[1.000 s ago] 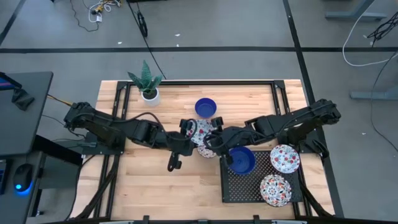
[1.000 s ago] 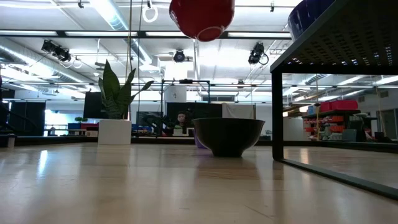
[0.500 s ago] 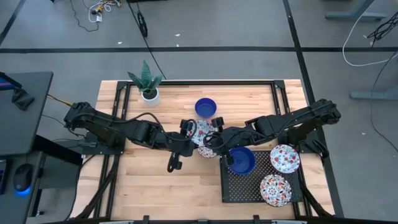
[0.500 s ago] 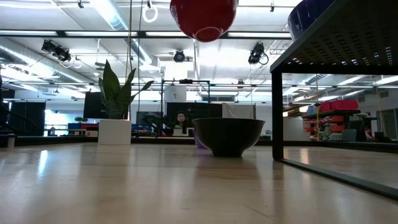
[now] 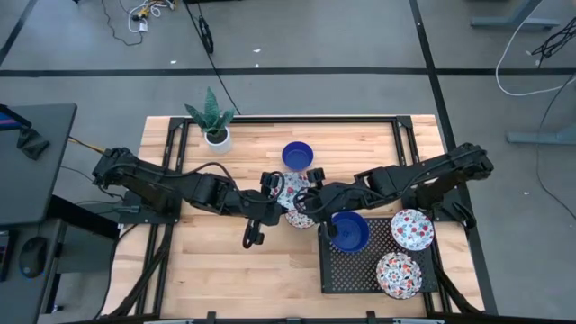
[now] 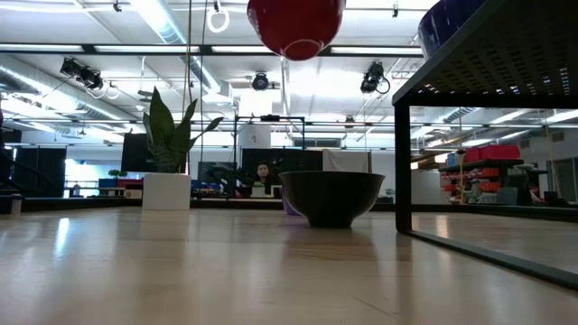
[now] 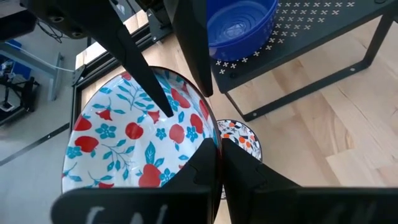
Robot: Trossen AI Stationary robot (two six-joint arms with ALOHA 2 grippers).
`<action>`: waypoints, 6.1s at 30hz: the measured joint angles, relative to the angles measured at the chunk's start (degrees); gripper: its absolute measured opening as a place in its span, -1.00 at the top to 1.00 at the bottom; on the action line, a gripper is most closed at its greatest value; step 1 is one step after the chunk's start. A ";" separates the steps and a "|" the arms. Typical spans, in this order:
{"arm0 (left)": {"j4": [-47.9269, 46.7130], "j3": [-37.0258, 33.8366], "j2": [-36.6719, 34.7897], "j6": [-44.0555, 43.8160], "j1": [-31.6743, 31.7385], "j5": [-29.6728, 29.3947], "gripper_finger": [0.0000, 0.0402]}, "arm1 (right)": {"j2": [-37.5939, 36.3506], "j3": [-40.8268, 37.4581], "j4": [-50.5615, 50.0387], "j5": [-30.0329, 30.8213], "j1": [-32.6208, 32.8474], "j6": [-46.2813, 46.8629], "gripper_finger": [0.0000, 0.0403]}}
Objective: Pick & Place Mini bowls
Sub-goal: Stack the red patterned bowl on the red patterned bowl on the shelf
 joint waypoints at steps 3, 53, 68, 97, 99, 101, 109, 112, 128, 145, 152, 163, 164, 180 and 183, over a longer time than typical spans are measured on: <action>-0.28 0.00 0.00 0.10 0.00 0.07 0.92 | 0.65 -0.01 0.07 0.60 0.00 0.50 0.46; 1.02 0.07 0.20 2.06 2.20 1.91 0.90 | 0.82 1.51 -2.79 2.16 -0.06 -4.25 0.87; 10.53 0.09 -1.32 2.36 2.19 -2.86 0.15 | 2.56 -0.68 -0.72 12.75 -1.18 2.62 0.99; 20.80 -26.47 -4.11 -21.27 6.67 -13.34 0.18 | -3.20 26.60 -53.88 12.54 26.84 62.37 1.00; 22.17 -27.80 -4.11 -22.51 6.69 -13.99 0.18 | -3.10 25.49 -54.39 10.98 28.19 64.96 1.00; 22.07 -28.54 -4.11 -23.31 6.69 -14.42 0.18 | -2.93 24.98 -53.98 10.18 29.99 67.37 1.00; 22.31 -30.54 -4.11 -25.09 6.69 -14.60 0.18 | -2.89 24.74 -54.21 7.87 34.89 68.48 1.00; 22.19 -30.74 -4.11 -26.11 6.69 -14.66 0.18 | -2.89 24.74 -54.21 7.85 36.61 66.46 1.00; 22.17 -30.73 -4.11 -26.45 6.69 -14.74 0.18 | -15.69 8.15 -54.32 3.38 43.34 76.82 1.00; 22.16 -30.70 -4.11 -27.54 6.69 -14.22 0.18 | -18.00 3.88 -54.12 4.00 46.77 78.31 1.00; 22.17 -30.69 -4.11 -27.60 6.56 -13.84 0.18 | -17.79 0.02 -54.12 4.01 49.89 83.32 1.00; 22.18 -30.67 -4.11 -27.80 6.56 -13.84 0.18 | -17.84 -5.10 -54.05 6.73 52.05 87.63 1.00; 22.18 -30.67 -4.11 -27.80 6.56 -13.84 0.18 | -17.84 -5.28 -53.90 6.98 52.19 87.89 1.00; 22.18 -30.67 -4.11 -27.95 6.56 -13.72 0.18 | -17.77 -5.62 -54.31 7.03 52.61 91.30 0.85; 22.20 -30.67 -4.11 -27.95 6.56 -13.45 0.18 | -17.75 -5.64 -54.34 6.83 52.61 91.65 0.80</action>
